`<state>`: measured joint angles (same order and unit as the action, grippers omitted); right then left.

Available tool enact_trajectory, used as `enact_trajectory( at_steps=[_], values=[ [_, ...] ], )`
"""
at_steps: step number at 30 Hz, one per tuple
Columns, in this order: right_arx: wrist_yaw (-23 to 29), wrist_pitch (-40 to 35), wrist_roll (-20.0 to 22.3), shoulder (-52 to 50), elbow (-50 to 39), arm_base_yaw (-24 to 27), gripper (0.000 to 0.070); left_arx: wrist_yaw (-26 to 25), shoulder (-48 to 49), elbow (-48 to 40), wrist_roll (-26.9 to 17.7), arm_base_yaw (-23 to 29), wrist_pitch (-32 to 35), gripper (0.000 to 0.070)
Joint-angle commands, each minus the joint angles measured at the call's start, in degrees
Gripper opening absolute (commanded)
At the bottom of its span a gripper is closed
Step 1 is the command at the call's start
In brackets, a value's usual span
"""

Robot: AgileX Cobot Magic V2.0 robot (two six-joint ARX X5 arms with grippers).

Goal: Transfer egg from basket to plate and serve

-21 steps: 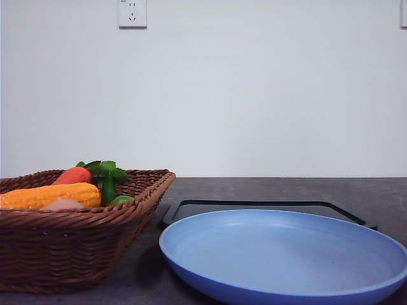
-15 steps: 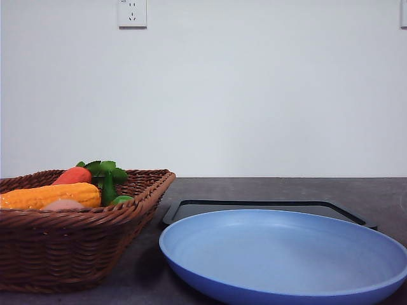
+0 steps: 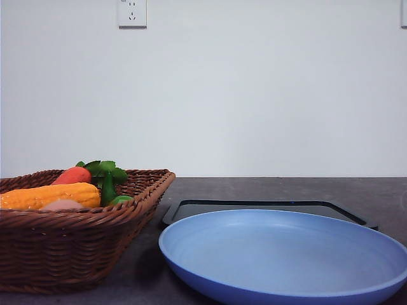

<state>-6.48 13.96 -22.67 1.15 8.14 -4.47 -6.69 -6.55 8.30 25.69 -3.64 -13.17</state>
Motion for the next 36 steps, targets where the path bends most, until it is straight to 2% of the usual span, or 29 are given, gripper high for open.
enact_trajectory(
  at_steps=[1,5,9,12,15,17,20,25,29,31,32,35,36],
  values=[
    [-0.2,0.8,-0.7,0.9,2.0,0.0,0.0,-1.3,-2.1,2.1,0.6,0.0,0.7,0.0],
    [-0.3,3.9,0.1,5.3,6.6,0.0,0.0,-5.1,-8.2,6.0,0.5,-0.1,0.8,0.0],
    [-2.6,4.9,2.0,11.4,10.9,0.0,0.0,-9.1,-15.9,10.4,-0.1,-0.1,0.8,0.0],
    [-4.2,6.3,3.5,16.9,14.3,0.0,0.0,-14.1,-22.3,14.0,-2.5,-0.2,0.6,0.0],
    [-6.2,8.0,5.0,22.6,17.3,0.0,0.0,-19.5,-28.8,17.8,-3.0,-0.4,0.4,0.0],
    [-8.3,9.5,5.7,26.4,19.1,0.0,0.0,-22.9,-33.2,20.4,-4.0,-1.2,-0.3,0.0],
    [-12.8,12.4,7.0,32.3,21.8,0.0,0.0,-25.3,-38.9,24.3,-6.1,-3.1,-3.5,0.0],
    [-23.4,18.3,9.5,41.8,25.2,0.0,0.0,-25.8,-46.3,29.4,-10.8,-7.9,-11.5,0.0],
    [-28.1,21.4,12.1,48.1,25.7,0.0,0.0,-25.8,-50.5,31.4,-13.2,-11.6,-15.7,0.0],
    [-28.1,22.7,12.5,51.3,25.7,0.0,0.0036,-25.8,-51.9,31.5,-13.5,-13.2,-15.9,0.0015],
    [-28.1,23.2,12.5,52.8,25.7,0.0,0.0082,-25.8,-52.5,31.5,-13.5,-13.9,-15.8,0.0034],
    [-28.0,24.2,12.6,57.2,25.7,-0.2,0.0247,-25.7,-54.0,31.5,-13.4,-15.3,-15.4,0.0182],
    [-28.0,24.2,12.6,58.7,25.7,-0.3,0.0257,-25.7,-54.4,31.5,-13.3,-15.6,-15.2,0.0241]
  ],
)
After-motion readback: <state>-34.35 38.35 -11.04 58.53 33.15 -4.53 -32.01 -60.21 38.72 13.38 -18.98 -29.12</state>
